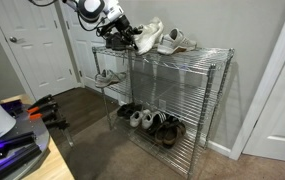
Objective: Take the white shoe on the second shelf and put on the top shelf
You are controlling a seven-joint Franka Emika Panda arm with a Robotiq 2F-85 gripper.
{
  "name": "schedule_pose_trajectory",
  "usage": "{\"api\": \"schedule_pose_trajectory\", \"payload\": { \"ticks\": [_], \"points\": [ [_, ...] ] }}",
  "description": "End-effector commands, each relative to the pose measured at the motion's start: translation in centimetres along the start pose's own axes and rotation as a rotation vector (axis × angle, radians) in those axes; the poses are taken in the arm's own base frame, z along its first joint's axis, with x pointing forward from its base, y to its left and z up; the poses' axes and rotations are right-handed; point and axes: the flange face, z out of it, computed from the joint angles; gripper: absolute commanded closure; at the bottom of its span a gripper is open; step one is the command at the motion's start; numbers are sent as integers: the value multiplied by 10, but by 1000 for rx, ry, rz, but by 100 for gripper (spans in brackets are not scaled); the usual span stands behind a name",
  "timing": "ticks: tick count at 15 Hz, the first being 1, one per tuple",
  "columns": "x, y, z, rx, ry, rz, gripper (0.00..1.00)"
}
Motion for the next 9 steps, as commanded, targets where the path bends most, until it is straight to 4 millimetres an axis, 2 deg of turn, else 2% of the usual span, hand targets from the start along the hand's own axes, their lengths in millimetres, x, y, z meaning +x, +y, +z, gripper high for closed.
{"api": "schedule_pose_trajectory", "payload": {
  "ticks": [1,5,9],
  "points": [
    [13,-20,-13,-9,-27,36,95],
    [14,-36,-19,-91,-2,51,95],
    [5,-45,-31,-157,11,45,95]
  ]
}}
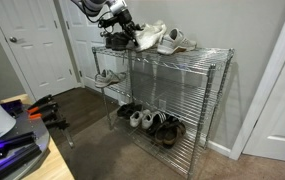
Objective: Take the white shoe on the second shelf and put on the top shelf
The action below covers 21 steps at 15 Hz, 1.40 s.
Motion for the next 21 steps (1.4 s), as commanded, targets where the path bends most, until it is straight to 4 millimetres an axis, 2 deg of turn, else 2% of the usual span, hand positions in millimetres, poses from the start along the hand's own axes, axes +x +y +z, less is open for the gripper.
{"api": "schedule_pose_trajectory", "payload": {
  "ticks": [1,5,6,8,16,18,21],
  "points": [
    [-1,-10,-23,-34,-28,26,95],
    [-4,-14,-32,-84,-31,27,94],
    [-4,-15,-32,-93,-31,30,66],
    [-4,-17,-34,-104,-37,30,57],
    [6,-16,-35,-91,-71,6,6],
    [5,-14,-36,-81,-74,-9,1],
    [3,-5,-41,-57,-77,-30,0]
  ]
}}
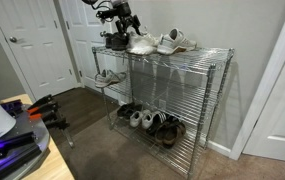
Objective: Take the white shoe on the second shelf and put on the top shelf
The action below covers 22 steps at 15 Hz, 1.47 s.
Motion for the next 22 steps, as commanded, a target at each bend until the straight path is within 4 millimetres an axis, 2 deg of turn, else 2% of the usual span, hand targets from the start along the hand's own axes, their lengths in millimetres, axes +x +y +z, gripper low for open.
{"api": "schedule_pose_trajectory", "payload": {
  "ticks": [1,5,8,13,14,17,22],
  "points": [
    [0,18,-12,40,-20,-1,0],
    [2,38,-28,93,-26,-12,0],
    [-1,54,-43,217,-52,-32,0],
    [-4,81,-50,305,-101,-86,0],
    [-4,61,-44,271,-81,-74,0],
    [-8,73,-45,280,-94,-80,0],
    [-8,73,-46,281,-95,-80,0]
  ]
}}
